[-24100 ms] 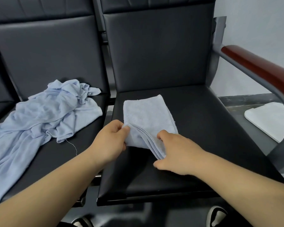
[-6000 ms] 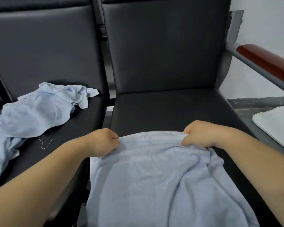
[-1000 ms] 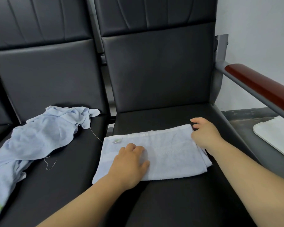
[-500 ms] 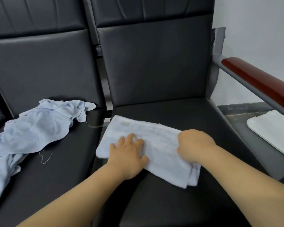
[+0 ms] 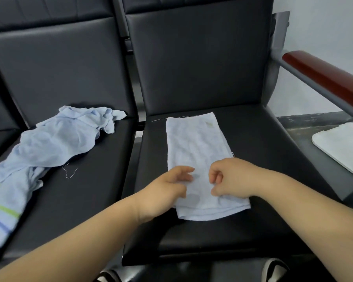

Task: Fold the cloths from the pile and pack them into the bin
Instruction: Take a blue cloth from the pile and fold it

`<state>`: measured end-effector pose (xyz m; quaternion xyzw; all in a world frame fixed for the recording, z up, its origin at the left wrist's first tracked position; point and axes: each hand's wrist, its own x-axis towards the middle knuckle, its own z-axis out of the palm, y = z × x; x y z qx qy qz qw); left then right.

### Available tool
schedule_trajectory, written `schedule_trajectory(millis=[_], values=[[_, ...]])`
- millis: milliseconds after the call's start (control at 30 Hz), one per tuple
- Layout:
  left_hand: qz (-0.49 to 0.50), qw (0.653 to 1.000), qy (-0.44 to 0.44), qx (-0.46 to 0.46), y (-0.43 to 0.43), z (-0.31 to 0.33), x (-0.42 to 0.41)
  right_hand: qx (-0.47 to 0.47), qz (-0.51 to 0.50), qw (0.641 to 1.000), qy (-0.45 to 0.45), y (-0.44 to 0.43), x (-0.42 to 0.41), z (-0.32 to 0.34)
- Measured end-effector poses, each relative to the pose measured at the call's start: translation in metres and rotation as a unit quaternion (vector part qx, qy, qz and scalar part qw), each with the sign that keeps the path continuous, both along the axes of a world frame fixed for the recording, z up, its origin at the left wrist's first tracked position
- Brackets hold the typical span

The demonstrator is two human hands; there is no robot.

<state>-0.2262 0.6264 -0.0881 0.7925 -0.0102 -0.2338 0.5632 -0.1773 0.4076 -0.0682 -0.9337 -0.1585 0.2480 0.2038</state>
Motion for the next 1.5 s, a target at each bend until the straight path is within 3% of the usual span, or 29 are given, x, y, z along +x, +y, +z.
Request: schedule_trajectory(millis=[100,167,333,467,533,600,667,733,800,967,1133,1400,1500], values=[[-0.058,0.996,0.028,-0.054,0.006,-0.003,-0.013,-0.003,0.021,0.999,0.036,-0.001,-0.004,0.003],[-0.059,0.997,0.003,-0.047,0.011,-0.002,-0.014,-0.009,0.038,0.997,0.062,-0.003,-0.008,0.007],[0.031,0.975,-0.145,0.167,0.014,0.001,-0.014,-0.037,0.041,0.996,0.063,-0.002,-0.024,0.008],[0.059,0.957,-0.189,0.213,0.016,0.011,-0.011,-0.071,0.038,0.995,-0.063,0.008,-0.031,-0.004],[0.052,0.947,-0.200,0.248,0.021,0.020,-0.007,-0.042,-0.018,0.996,-0.073,0.008,-0.026,-0.002],[0.036,0.965,-0.126,0.228,0.029,0.028,-0.003,0.013,-0.083,0.996,0.016,0.003,-0.018,0.002],[0.003,0.987,0.023,0.160,0.041,0.036,-0.001,0.070,-0.131,0.982,0.120,-0.001,-0.017,0.010],[-0.026,0.983,0.140,0.113,0.053,0.042,-0.001,0.132,-0.162,0.958,0.198,-0.006,-0.016,0.012],[-0.022,0.981,0.174,0.085,0.060,0.041,0.002,0.163,-0.170,0.946,0.224,-0.008,-0.012,0.014],[0.093,0.993,0.062,0.031,0.063,0.032,0.021,0.227,-0.256,0.921,0.184,-0.003,0.004,0.021],[0.175,0.983,-0.051,0.033,0.059,0.024,0.045,0.250,-0.308,0.914,0.087,0.006,0.024,0.022],[0.236,0.960,-0.131,0.075,0.055,-0.005,0.101,0.257,-0.330,0.908,-0.004,0.013,0.065,0.000],[0.268,0.945,-0.138,0.126,0.049,-0.014,0.118,0.208,-0.338,0.916,-0.057,0.014,0.075,-0.010]])
